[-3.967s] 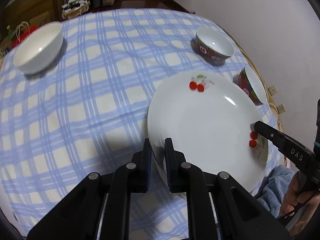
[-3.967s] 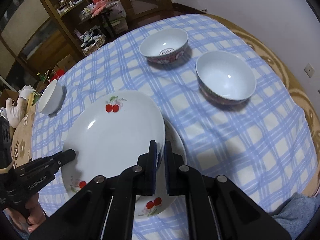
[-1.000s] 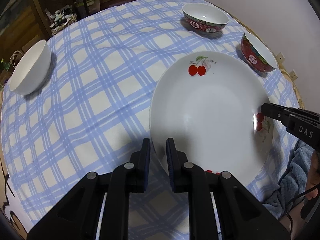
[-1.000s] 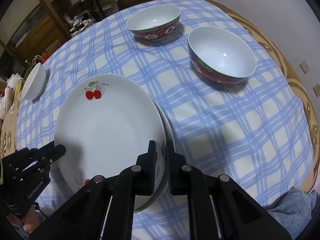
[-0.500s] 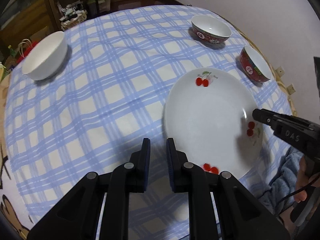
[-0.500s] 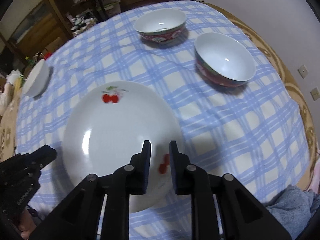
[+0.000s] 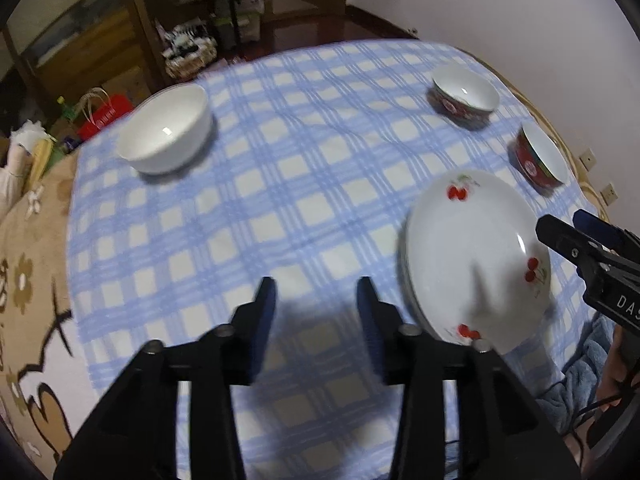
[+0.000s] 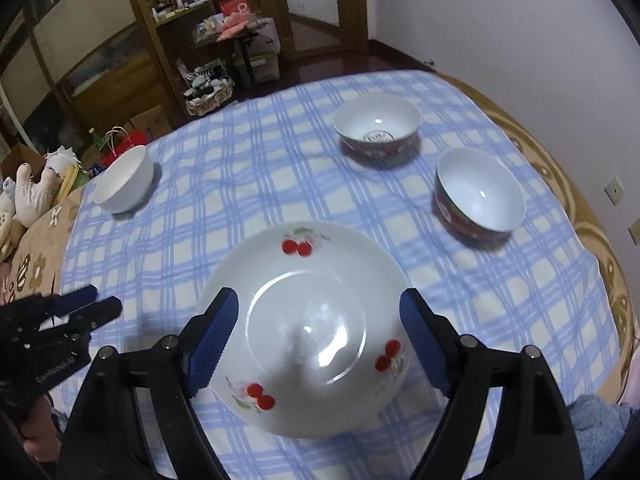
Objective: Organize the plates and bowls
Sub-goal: 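Move both tools to the plain white bowl and grip its opposite rims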
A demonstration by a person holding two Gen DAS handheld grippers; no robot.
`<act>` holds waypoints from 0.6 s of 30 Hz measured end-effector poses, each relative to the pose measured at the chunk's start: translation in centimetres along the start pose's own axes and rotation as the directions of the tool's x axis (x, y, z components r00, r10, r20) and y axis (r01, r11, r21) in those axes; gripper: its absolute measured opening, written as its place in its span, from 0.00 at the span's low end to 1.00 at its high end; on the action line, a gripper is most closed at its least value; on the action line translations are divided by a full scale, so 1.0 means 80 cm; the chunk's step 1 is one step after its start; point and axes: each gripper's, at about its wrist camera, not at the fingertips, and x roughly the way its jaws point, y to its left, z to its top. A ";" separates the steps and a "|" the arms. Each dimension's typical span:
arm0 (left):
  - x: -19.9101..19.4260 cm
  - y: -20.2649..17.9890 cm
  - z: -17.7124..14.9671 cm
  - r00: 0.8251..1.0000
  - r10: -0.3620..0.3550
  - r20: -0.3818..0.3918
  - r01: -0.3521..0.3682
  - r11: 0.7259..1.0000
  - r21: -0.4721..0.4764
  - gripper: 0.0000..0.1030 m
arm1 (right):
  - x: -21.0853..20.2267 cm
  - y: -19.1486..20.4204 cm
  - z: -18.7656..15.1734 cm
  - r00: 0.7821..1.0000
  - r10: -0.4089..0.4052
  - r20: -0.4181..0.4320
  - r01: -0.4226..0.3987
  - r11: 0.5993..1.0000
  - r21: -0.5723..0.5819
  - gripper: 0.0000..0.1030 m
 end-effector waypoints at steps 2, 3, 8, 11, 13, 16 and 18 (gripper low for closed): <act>-0.008 0.011 0.005 0.999 0.032 0.027 -0.032 0.999 0.001 0.53 | 0.000 0.007 0.006 1.000 0.003 0.010 -0.003 1.000 -0.020 0.89; -0.010 0.015 0.008 0.998 0.042 0.037 -0.042 0.999 0.000 0.58 | 0.000 0.010 0.008 1.000 0.002 0.017 -0.002 1.000 -0.027 0.89; -0.028 0.038 0.024 0.990 0.087 0.113 -0.089 0.996 0.015 0.81 | 0.000 0.034 0.026 0.999 -0.012 0.039 0.016 0.996 -0.092 0.90; -0.034 0.055 0.037 0.985 0.108 0.131 -0.107 0.994 -0.012 0.87 | 0.000 0.046 0.038 0.998 -0.016 0.058 0.022 0.993 -0.113 0.99; -0.035 0.066 0.046 0.989 0.089 0.122 -0.087 0.996 -0.020 0.87 | 0.000 0.057 0.048 0.997 -0.011 0.076 0.021 0.992 -0.124 0.99; -0.039 0.079 0.061 0.986 0.094 0.138 -0.094 0.996 -0.004 0.87 | 0.004 0.074 0.061 0.996 -0.006 0.093 0.020 0.989 -0.148 0.99; -0.043 0.093 0.075 0.981 0.122 0.152 -0.120 0.993 -0.017 0.87 | 0.009 0.086 0.072 0.995 0.002 0.099 0.014 0.987 -0.160 1.00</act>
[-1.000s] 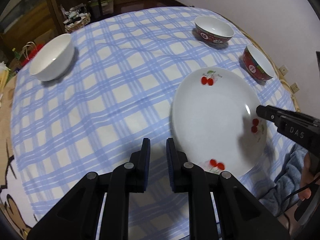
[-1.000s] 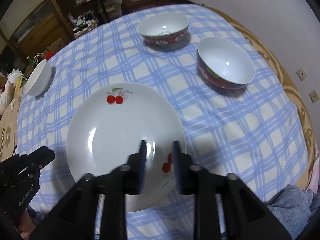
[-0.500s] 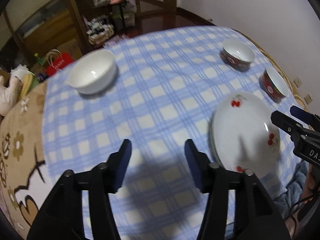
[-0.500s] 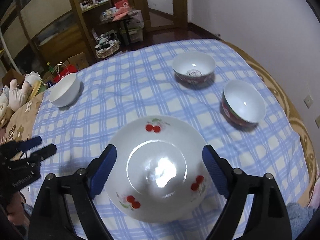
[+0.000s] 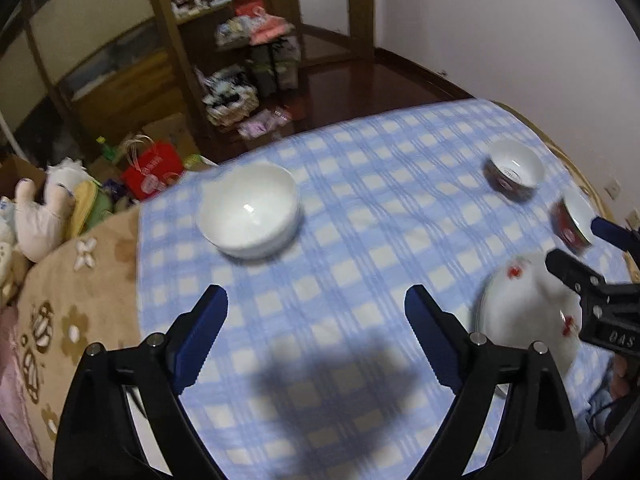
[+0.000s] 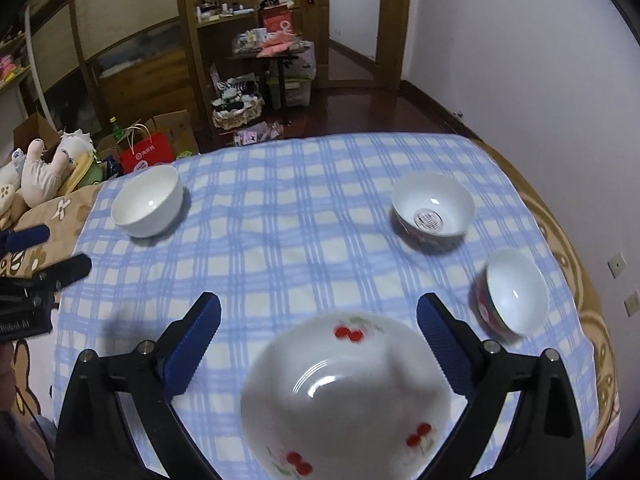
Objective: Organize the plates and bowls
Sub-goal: 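Move both tools to the plain white bowl and grip its opposite rims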
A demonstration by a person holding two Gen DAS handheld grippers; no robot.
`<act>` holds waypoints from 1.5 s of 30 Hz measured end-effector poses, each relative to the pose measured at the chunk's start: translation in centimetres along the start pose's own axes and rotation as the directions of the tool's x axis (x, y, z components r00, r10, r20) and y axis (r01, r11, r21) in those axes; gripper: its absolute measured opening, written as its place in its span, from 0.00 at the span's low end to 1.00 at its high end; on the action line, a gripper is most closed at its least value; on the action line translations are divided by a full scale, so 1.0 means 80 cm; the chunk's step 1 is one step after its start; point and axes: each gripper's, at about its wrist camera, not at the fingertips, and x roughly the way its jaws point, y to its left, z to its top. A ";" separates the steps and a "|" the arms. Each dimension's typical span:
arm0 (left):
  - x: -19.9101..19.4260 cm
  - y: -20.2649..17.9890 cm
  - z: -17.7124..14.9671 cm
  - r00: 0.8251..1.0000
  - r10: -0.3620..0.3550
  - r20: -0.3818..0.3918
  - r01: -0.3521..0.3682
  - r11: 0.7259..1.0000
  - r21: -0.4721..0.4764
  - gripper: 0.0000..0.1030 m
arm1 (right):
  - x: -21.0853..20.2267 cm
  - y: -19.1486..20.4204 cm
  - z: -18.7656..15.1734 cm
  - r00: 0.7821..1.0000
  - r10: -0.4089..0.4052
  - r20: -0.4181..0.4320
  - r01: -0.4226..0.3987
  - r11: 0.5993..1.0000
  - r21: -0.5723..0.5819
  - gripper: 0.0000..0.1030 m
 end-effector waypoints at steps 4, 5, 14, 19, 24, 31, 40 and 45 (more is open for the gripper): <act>0.005 0.026 0.030 1.000 -0.004 0.007 0.004 0.999 -0.040 0.87 | 0.014 0.021 0.024 1.000 0.024 0.012 -0.023 1.000 -0.013 1.00; 0.006 0.033 0.038 1.000 0.000 0.014 0.001 0.999 -0.048 0.87 | 0.019 0.026 0.031 0.999 0.032 0.015 -0.032 0.999 -0.016 1.00; 0.048 0.109 0.073 1.000 0.004 0.028 0.002 0.983 -0.181 0.87 | 0.067 0.079 0.085 0.996 0.083 0.037 -0.083 0.997 -0.011 1.00; 0.089 0.147 0.076 1.000 -0.021 -0.021 0.014 0.963 -0.268 0.87 | 0.095 0.105 0.101 0.987 0.152 0.052 -0.152 0.988 0.006 1.00; 0.118 0.162 0.080 0.998 0.019 -0.057 -0.034 0.963 -0.266 0.87 | 0.132 0.139 0.115 0.985 0.169 0.037 -0.168 0.986 -0.018 1.00; 0.174 0.187 0.069 0.992 0.046 -0.115 -0.080 0.948 -0.308 0.87 | 0.179 0.173 0.126 0.981 0.192 -0.020 -0.193 0.981 -0.017 1.00; 0.224 0.201 0.053 0.986 0.005 -0.166 -0.061 0.941 -0.334 0.87 | 0.221 0.192 0.121 0.977 0.194 -0.086 -0.195 0.981 -0.008 0.84; 0.236 0.198 0.044 0.987 -0.028 -0.156 -0.031 0.932 -0.362 0.66 | 0.246 0.196 0.118 0.950 0.273 -0.150 -0.267 0.962 0.057 0.77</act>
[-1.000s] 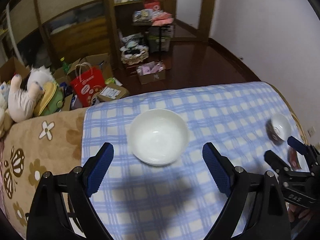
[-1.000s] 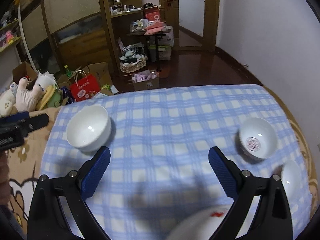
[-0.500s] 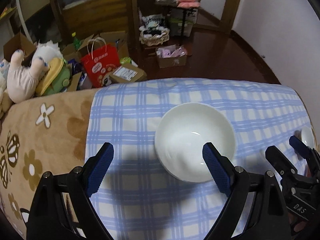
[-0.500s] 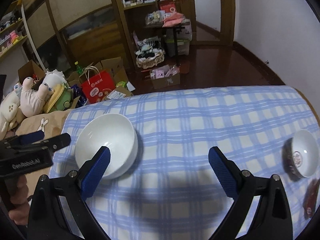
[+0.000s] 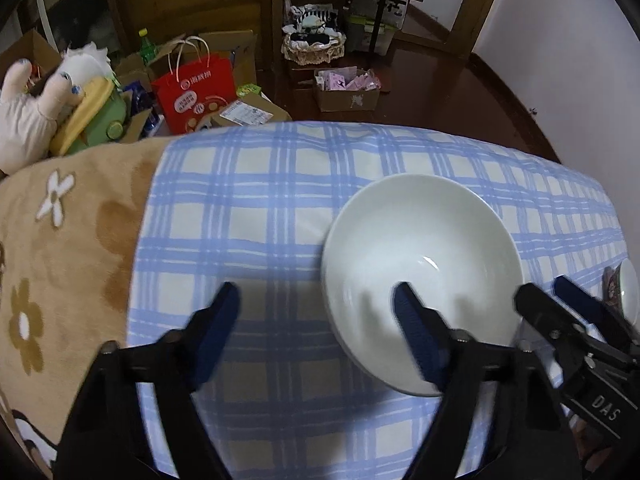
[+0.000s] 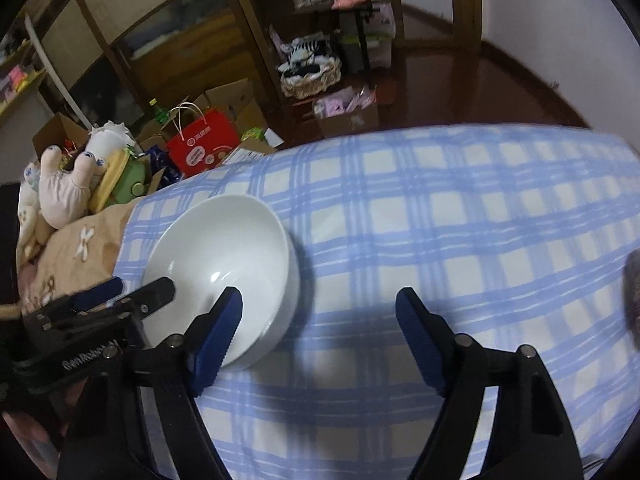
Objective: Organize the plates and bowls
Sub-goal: 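Move both tools to the plain white bowl and grip its opposite rims, then lift the white bowl with both tools and carry it toward the cherry plates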
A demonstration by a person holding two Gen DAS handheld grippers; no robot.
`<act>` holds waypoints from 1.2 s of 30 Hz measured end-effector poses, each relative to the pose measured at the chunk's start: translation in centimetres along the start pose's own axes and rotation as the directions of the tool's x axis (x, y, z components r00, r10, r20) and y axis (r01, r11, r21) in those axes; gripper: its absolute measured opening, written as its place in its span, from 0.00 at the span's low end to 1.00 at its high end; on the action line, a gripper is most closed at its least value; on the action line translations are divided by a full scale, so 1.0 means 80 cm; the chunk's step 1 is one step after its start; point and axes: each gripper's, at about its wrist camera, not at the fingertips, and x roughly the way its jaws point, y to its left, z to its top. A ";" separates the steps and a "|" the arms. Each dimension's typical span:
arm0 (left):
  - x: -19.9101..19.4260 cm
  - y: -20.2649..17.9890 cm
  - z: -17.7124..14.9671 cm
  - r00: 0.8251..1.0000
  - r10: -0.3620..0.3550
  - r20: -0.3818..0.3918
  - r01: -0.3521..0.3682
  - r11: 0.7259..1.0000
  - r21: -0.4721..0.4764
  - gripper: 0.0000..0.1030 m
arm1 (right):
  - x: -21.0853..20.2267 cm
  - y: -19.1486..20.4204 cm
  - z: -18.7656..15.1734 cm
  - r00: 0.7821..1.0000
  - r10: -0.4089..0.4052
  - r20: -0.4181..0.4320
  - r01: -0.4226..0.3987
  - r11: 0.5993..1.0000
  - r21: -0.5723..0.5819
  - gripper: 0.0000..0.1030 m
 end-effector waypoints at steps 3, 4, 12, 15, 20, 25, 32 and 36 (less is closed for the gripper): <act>0.006 -0.001 -0.003 0.999 -0.034 -0.018 0.033 0.999 -0.012 0.47 | 0.011 0.005 -0.001 1.000 0.004 -0.028 -0.004 1.000 0.000 0.58; 0.007 0.000 -0.004 0.999 -0.043 -0.018 0.042 0.999 -0.023 0.39 | 0.014 0.006 -0.002 0.999 0.011 -0.039 -0.011 1.000 0.001 0.49; 0.017 0.002 -0.009 0.997 -0.079 -0.010 0.079 0.995 -0.054 0.12 | 0.029 0.010 -0.006 0.992 0.027 -0.125 -0.021 0.999 0.045 0.19; 0.017 0.002 -0.011 0.997 -0.077 -0.013 0.076 0.995 -0.064 0.11 | 0.032 0.025 -0.006 0.992 -0.029 -0.127 0.027 0.999 -0.018 0.16; 0.012 -0.013 -0.016 1.000 -0.024 -0.008 0.024 1.000 -0.013 0.10 | 0.017 0.021 -0.019 0.997 -0.025 -0.068 0.028 0.999 0.042 0.14; 0.001 -0.026 -0.021 0.997 -0.068 -0.031 0.068 0.998 0.001 0.10 | -0.005 0.016 -0.037 0.998 -0.059 -0.034 0.059 0.998 0.005 0.14; -0.018 -0.058 -0.040 0.994 -0.106 -0.037 0.108 0.993 0.054 0.09 | -0.048 -0.017 -0.043 0.999 -0.045 0.016 0.044 0.997 0.061 0.14; -0.036 -0.082 -0.049 0.994 -0.110 -0.024 0.112 0.990 0.090 0.10 | -0.075 -0.030 -0.048 0.998 -0.062 0.031 0.060 0.996 0.063 0.14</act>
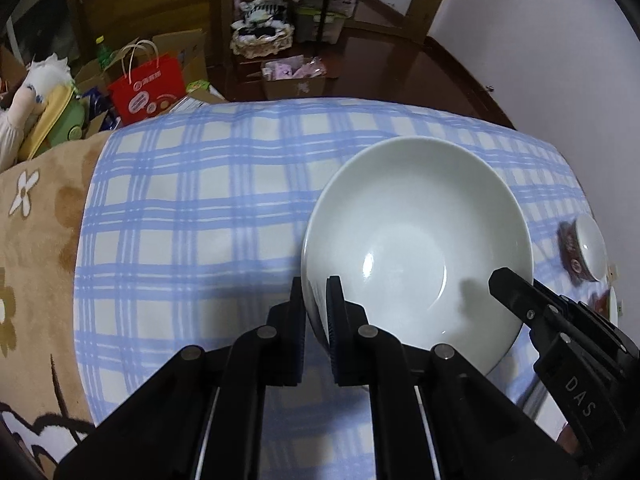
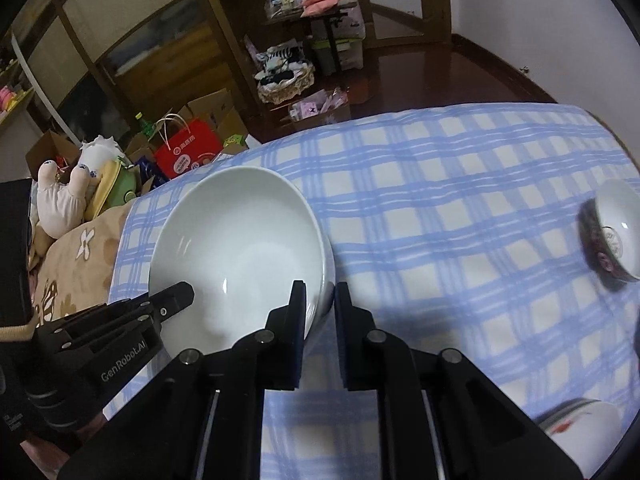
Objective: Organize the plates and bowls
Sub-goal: 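Lift the white bowl with both tools and carry it toward the cherry plates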
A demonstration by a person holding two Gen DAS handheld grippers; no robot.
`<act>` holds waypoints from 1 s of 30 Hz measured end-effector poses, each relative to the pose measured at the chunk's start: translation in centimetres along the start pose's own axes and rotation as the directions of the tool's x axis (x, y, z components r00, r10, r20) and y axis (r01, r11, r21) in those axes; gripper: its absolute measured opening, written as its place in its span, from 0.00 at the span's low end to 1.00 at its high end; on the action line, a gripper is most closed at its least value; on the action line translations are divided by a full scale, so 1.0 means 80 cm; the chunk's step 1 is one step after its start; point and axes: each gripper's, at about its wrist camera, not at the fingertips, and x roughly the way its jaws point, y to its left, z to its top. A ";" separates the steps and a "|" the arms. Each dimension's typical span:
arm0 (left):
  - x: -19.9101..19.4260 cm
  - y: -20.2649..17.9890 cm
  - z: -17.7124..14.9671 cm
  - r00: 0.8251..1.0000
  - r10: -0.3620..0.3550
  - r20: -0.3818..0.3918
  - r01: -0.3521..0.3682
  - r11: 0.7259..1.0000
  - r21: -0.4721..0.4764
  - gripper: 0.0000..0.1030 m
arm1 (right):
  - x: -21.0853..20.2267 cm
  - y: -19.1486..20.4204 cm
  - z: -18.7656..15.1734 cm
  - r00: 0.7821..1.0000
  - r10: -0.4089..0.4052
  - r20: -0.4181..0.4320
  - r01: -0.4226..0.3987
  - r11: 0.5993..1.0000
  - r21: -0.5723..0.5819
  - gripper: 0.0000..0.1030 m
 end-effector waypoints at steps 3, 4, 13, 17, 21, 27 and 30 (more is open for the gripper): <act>-0.014 -0.015 -0.007 1.000 -0.024 0.001 0.024 1.000 0.012 0.10 | -0.020 -0.015 -0.004 1.000 0.001 0.009 -0.001 1.000 0.012 0.14; -0.019 -0.021 -0.009 0.999 -0.036 0.007 0.036 0.999 0.017 0.10 | -0.025 -0.018 -0.006 1.000 0.001 0.012 -0.001 1.000 0.013 0.14; -0.053 -0.054 -0.034 0.997 -0.070 0.012 0.070 0.997 0.031 0.10 | -0.076 -0.041 -0.025 0.999 -0.012 0.044 0.012 1.000 0.000 0.14; -0.065 -0.064 -0.049 0.998 -0.069 0.011 0.069 0.997 0.022 0.10 | -0.089 -0.055 -0.039 1.000 0.012 0.024 -0.013 1.000 0.016 0.14; -0.067 -0.074 -0.062 0.997 -0.075 -0.015 0.076 0.996 0.046 0.10 | -0.102 -0.063 -0.055 1.000 0.006 0.026 -0.007 1.000 0.015 0.14; -0.066 -0.087 -0.082 0.997 -0.060 -0.045 0.063 0.996 0.065 0.10 | -0.110 -0.075 -0.074 1.000 0.005 0.028 -0.006 1.000 0.019 0.14; -0.064 -0.093 -0.094 0.997 -0.054 -0.054 0.058 0.995 0.078 0.10 | -0.109 -0.081 -0.084 1.000 0.012 0.013 -0.012 1.000 0.028 0.14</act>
